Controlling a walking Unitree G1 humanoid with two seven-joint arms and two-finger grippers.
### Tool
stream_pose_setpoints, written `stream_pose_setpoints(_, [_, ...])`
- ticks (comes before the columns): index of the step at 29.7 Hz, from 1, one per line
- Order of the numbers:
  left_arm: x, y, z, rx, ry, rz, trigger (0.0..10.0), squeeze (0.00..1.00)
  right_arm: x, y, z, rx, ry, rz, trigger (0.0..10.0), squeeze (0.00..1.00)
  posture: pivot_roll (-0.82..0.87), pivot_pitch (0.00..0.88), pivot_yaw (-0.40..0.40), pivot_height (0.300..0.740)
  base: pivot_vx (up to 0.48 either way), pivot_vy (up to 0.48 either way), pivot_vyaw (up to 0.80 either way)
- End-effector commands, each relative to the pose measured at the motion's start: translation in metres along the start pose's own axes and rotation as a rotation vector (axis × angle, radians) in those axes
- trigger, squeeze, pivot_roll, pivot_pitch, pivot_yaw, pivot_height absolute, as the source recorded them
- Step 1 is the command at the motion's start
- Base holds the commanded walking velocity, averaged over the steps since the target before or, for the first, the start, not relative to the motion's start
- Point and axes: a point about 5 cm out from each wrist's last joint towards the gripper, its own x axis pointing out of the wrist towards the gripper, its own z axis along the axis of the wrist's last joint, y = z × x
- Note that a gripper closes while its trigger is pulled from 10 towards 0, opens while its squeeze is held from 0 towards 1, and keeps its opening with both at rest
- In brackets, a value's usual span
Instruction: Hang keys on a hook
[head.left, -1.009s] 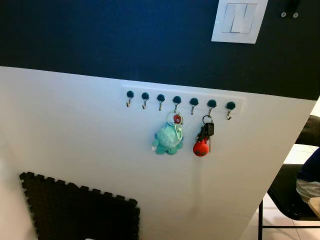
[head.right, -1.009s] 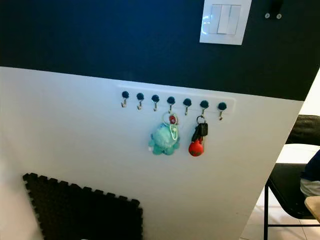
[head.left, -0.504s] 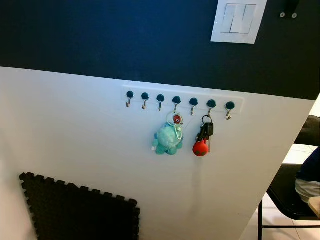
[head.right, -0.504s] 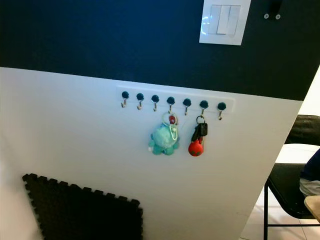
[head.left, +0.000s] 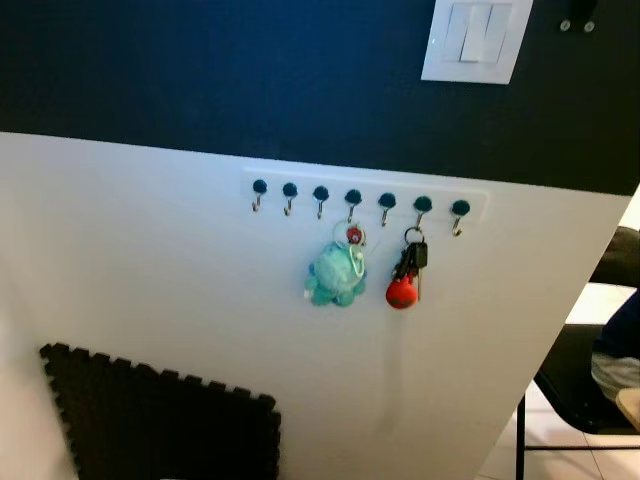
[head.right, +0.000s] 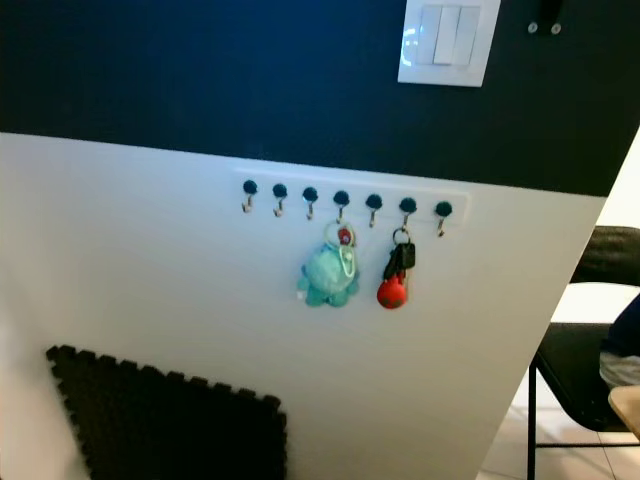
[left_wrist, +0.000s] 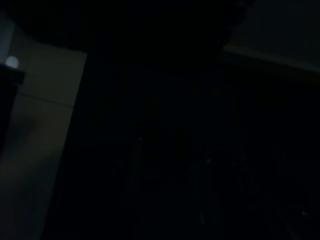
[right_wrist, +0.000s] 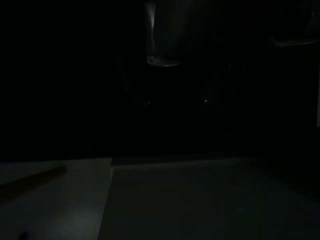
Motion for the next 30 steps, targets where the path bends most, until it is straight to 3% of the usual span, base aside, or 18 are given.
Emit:
stream_pose_setpoints(1, [-0.0003,-0.0049,-0.005,-0.014,0.013,-0.013,10.0,0.0,-0.0012,0.0006,-0.0058,0.006,0.02,-0.005,10.0,0.0,0.07,0.024,-0.004,0.74,-0.371,0.0,0.0])
stream_pose_setpoints(22, [0.0009,-0.0066,-0.0011,0.021,0.007,-0.046,10.0,0.0,-0.0018,-0.0006,-0.007,0.017,0.021,-0.011,10.0,0.0,0.07,0.017,0.004,0.74,-0.376,0.0,0.0])
stream_pose_setpoints(30, [0.0027,-0.009,0.0039,0.074,0.011,-0.083,10.0,0.0,-0.002,-0.0006,-0.0081,0.022,0.025,-0.014,10.0,0.0,0.07,0.007,0.01,0.74,0.0,0.0,0.0])
